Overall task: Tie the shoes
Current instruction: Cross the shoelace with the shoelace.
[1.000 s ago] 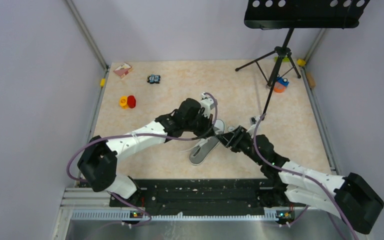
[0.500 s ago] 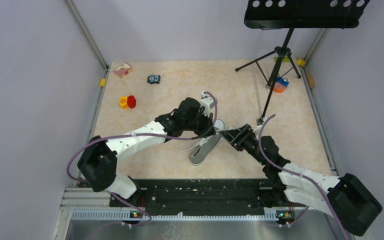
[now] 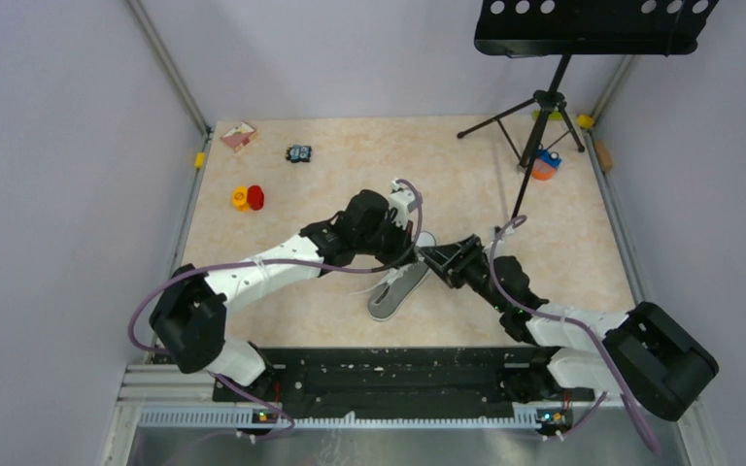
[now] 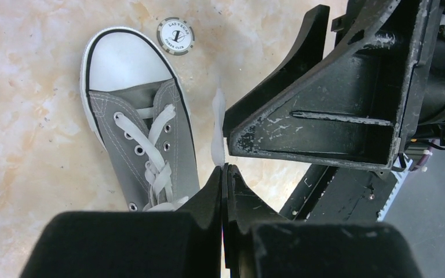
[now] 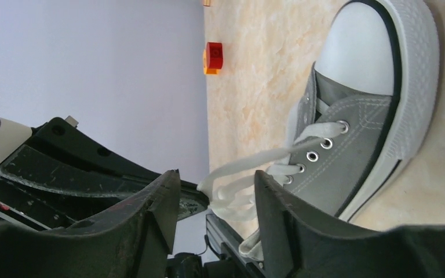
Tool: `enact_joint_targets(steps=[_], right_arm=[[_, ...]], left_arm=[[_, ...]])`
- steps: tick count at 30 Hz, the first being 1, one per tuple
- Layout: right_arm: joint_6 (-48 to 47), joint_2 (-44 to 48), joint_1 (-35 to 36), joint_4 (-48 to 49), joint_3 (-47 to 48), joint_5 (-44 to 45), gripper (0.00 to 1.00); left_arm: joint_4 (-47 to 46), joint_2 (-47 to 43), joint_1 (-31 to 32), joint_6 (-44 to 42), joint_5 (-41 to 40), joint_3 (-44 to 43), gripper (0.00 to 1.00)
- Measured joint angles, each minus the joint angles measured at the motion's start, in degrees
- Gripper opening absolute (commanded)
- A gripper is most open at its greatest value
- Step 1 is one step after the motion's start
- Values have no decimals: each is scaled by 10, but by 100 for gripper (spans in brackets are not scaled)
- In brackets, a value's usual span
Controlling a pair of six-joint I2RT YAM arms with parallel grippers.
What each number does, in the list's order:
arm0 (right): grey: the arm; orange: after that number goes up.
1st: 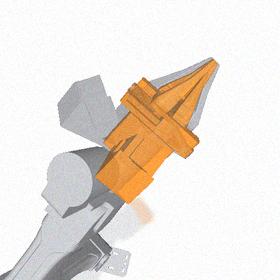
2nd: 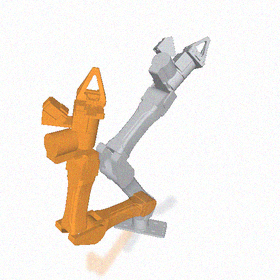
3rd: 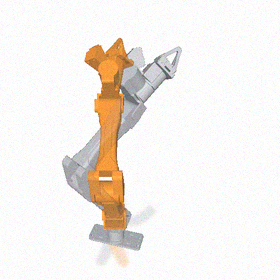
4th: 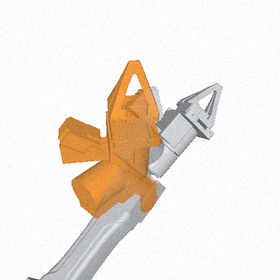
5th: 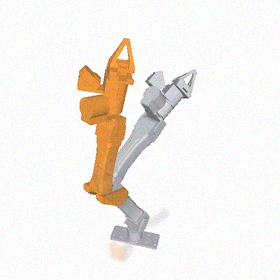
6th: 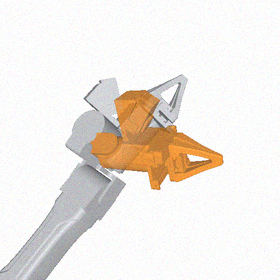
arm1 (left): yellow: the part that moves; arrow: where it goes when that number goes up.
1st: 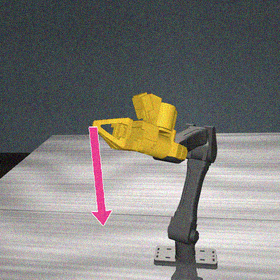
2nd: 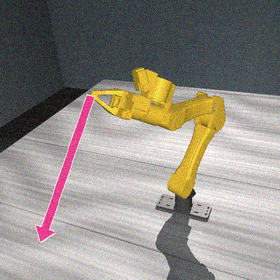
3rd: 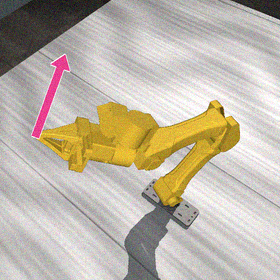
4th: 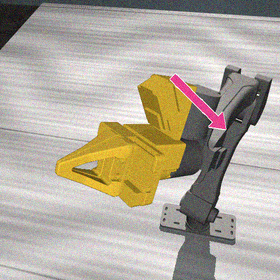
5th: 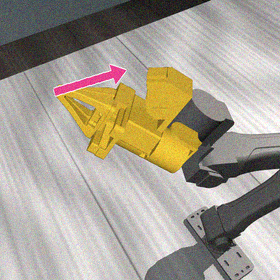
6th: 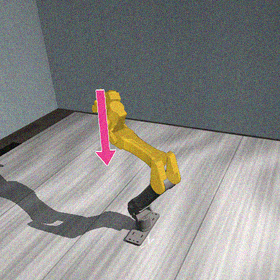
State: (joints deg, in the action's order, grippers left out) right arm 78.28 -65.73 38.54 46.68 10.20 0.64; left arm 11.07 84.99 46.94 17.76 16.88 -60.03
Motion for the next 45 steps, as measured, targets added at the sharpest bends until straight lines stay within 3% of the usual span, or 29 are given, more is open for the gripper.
enact_joint_targets(steps=[6,8,12,17,25,28,33,39,43,45], right_arm=[[14,-31,-1,27,19,3,0],[19,-41,-1,30,26,3,0],[23,-56,-2,36,30,3,0],[23,-53,-13,29,29,6,0],[-6,56,-23,-69,12,33,0],[-15,84,-24,-97,4,43,0],[-23,86,-26,-127,-5,47,0],[-27,67,-27,-127,-5,45,0],[-28,56,-27,-124,-5,42,0],[-28,52,-28,-124,-5,40,0]], left_arm=[[5,-1,0,-3,4,0,2],[5,-1,0,-3,6,0,15],[6,-2,0,-6,9,0,59],[40,-17,0,-9,-15,-9,83],[62,-171,-2,34,-151,48,93],[49,-231,-22,65,-191,117,82],[22,-227,-116,94,-123,211,80],[5,-153,-119,87,-24,229,86],[-16,-87,-120,73,26,217,79],[-28,-57,-123,65,45,212,69]])
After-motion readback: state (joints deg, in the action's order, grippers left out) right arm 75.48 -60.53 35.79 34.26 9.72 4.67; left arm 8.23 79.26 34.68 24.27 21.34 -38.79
